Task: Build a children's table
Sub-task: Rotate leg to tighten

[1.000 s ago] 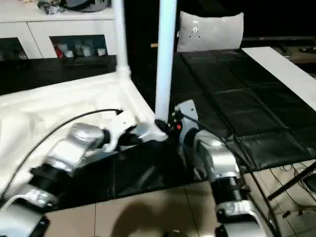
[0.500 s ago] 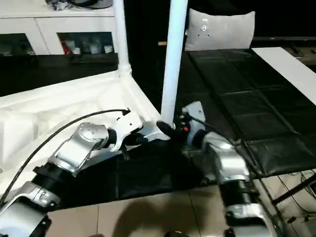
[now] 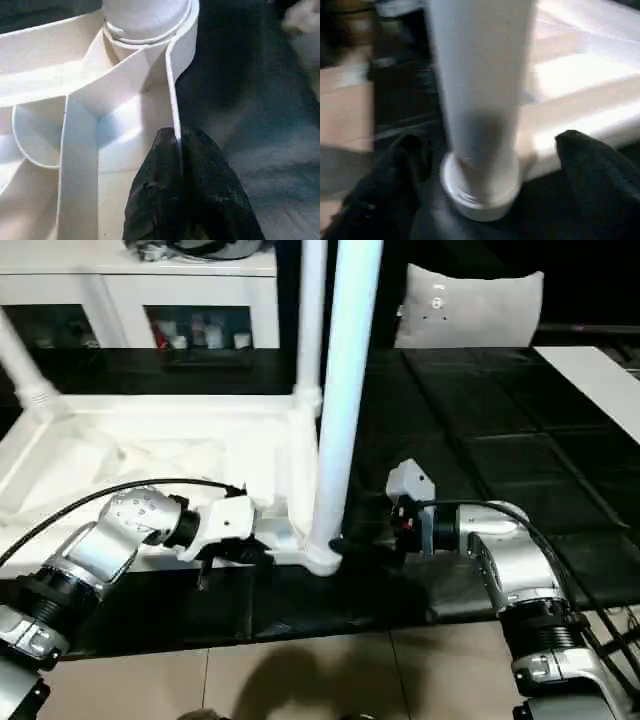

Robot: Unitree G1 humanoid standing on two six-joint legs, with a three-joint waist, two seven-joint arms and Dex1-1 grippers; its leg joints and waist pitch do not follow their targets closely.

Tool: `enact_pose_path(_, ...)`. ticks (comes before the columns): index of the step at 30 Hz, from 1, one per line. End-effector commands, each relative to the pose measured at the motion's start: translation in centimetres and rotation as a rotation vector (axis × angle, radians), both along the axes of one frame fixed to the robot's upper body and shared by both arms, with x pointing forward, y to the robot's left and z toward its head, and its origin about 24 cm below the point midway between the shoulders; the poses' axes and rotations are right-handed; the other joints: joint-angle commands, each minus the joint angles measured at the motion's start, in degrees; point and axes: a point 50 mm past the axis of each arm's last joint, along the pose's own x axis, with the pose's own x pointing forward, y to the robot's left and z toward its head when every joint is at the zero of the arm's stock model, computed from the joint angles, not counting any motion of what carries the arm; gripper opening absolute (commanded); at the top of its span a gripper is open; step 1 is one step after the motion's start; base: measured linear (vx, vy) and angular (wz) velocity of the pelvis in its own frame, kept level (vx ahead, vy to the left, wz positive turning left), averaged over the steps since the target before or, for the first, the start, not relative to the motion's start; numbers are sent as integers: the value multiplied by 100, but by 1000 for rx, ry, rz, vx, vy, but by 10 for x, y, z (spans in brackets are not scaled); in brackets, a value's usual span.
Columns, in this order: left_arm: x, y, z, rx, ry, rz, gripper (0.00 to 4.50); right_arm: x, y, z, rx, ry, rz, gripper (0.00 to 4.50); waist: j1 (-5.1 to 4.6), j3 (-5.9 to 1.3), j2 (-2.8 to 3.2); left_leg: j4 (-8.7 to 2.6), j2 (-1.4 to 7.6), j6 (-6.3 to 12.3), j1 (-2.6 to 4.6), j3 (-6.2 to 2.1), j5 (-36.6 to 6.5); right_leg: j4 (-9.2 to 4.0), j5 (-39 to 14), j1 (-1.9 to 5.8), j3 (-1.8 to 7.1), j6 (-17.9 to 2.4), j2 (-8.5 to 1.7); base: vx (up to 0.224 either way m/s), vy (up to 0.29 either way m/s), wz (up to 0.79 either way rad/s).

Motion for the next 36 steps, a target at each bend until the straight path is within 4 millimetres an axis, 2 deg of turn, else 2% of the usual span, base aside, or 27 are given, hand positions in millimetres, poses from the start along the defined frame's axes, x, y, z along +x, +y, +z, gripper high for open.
enact_pose_path(1, -9, -5, -5, 72, 26, -146, 0, -5, 2, -1, 5, 28, 64, 384, 1, -408, -1, -386, 169, 393, 13, 7, -1108, -332, -1619, 336, 305, -1100, -324, 0, 0, 0)
enact_pose_path(5, -10, -6, -4, 76, 24, -169, 0, -6, 7, -4, 8, 52, 92, 364, 18, -404, 9, -399, 177, 292, 28, 2, -1173, -337, -1722, 325, 309, -1084, -328, 0, 0, 0)
enact_pose_path(7, -9, -7, -4, 73, 22, -174, 0, -7, 10, -7, 13, 74, 111, 337, 28, -401, 13, -401, 174, 257, 32, 2, -1249, -344, -1770, 325, 308, -1070, -327, 0, 0, 0)
enact_pose_path(19, -10, -9, -6, 45, 40, -178, 0, -9, 15, -9, 27, 132, 156, 236, 84, -420, -9, -387, 170, 263, 27, 8, -1050, -315, -1627, 337, 311, -1070, -331, 0, 0, 0)
enact_pose_path(21, -11, -9, -6, 10, 66, -163, 0, -10, 15, -10, 47, 150, 153, 230, 88, -418, -1, -385, 167, 263, 26, 14, -1055, -322, -1663, 336, 311, -1066, -332, 0, 0, 0)
enact_pose_path(23, -11, -10, -6, -13, 86, -137, 0, -12, 16, -9, 74, 164, 146, 203, 90, -416, 1, -388, 171, 259, 24, 11, -1066, -325, -1692, 335, 309, -1065, -333, 0, 0, 0)
enact_pose_path(26, -10, -14, -7, -44, 98, -69, 0, -15, 19, -10, 101, 180, 125, 197, 100, -418, -4, -393, 178, 246, 29, 7, -1045, -322, -1661, 338, 314, -1048, -333, 0, 0, 0)
enact_pose_path(28, -4, -28, -6, -110, 109, 85, 0, -10, 25, -15, 95, 167, -20, 193, 81, -398, -12, -399, 174, 204, 38, 13, -1068, -339, -1814, 324, 320, -1005, -333, 0, 0, 0)
enact_pose_path(29, -4, -28, -6, -110, 109, 85, 0, -10, 25, -15, 95, 167, -20, 193, 76, -380, -13, -402, 165, 193, 36, 12, -1105, -361, -1928, 317, 314, -978, -334, 0, 0, 0)
enact_pose_path(30, -2, -35, -5, -139, 122, 152, 0, 0, 29, -21, 66, 149, -158, 193, 55, -367, -21, -406, 136, 150, 39, 4, -1258, -414, -2395, 323, 289, -824, -342, 0, 0, 0)
enact_pose_path(31, 0, -41, -4, -165, 128, 203, 0, 8, 31, -26, 45, 139, -255, 193, 22, -356, 0, -399, 113, 77, 53, -5, -1356, -468, -2832, 298, 263, -668, -358, 0, 0, 0)
enact_pose_path(32, 2, -44, -4, -182, 128, 236, 0, 12, 33, -29, 35, 142, -310, 192, -12, -354, -16, -392, 94, 48, 62, -6, -1385, -497, -3000, 291, 247, -604, -358, 0, 0, 0)
enact_pose_path(33, 2, -48, -3, -187, 127, 252, 0, 15, 35, -31, 34, 144, -354, 191, -111, -353, -24, -399, 74, 6, -18, -46, -1368, -512, -3195, 354, 203, -460, -359, 0, 0, 0)
enact_pose_path(34, 3, -52, -3, -191, 122, 268, 0, 18, 39, -33, 34, 145, -398, 191, -173, -365, -21, -393, 68, 31, -11, -48, -1386, -550, -3206, 340, 189, -367, -346, 0, 0, 0)
enact_pose_path(35, 3, -52, -3, -191, 122, 268, 0, 18, 39, -33, 34, 145, -398, 190, -217, -364, -22, -384, 63, 54, -9, -45, -1413, -560, -3194, 326, 190, -359, -337, 0, 0, 0)
enact_pose_path(36, 4, -59, -2, -198, 115, 314, 0, 22, 48, -34, 31, 137, -466, 190, -270, -365, -20, -377, 60, 106, 5, -39, -1451, -571, -3147, 308, 196, -378, -328, 0, 0, 0)
